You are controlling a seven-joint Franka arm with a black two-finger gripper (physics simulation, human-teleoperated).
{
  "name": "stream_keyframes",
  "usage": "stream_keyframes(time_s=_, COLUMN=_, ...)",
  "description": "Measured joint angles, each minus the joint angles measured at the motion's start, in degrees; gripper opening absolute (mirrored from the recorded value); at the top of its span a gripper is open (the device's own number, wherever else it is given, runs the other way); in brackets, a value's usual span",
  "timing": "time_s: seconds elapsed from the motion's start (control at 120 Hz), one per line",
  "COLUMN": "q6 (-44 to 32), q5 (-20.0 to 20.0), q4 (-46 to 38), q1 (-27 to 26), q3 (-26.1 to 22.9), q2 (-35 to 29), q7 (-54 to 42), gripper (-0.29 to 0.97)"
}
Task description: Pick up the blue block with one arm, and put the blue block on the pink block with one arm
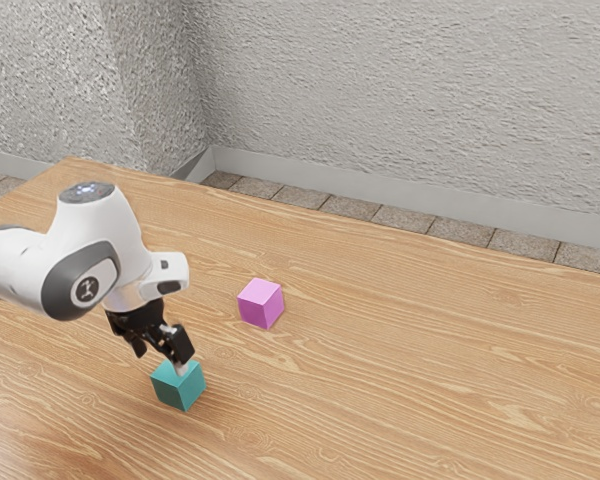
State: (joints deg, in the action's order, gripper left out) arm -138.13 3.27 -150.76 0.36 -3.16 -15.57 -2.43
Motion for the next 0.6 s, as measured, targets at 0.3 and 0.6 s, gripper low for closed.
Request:
stream_keyframes(time_s=0.3, q6=-0.62, q5=0.25, q4=1.6, q1=0.13, q3=-1.36, q2=4.8, q7=-0.94, gripper=0.68)
stream_keyframes(time_s=0.6, q6=-1.36, q5=-0.86, q4=2.75, q1=0.15, q3=-0.36, q2=5.94, q7=-4.25, gripper=0.68)
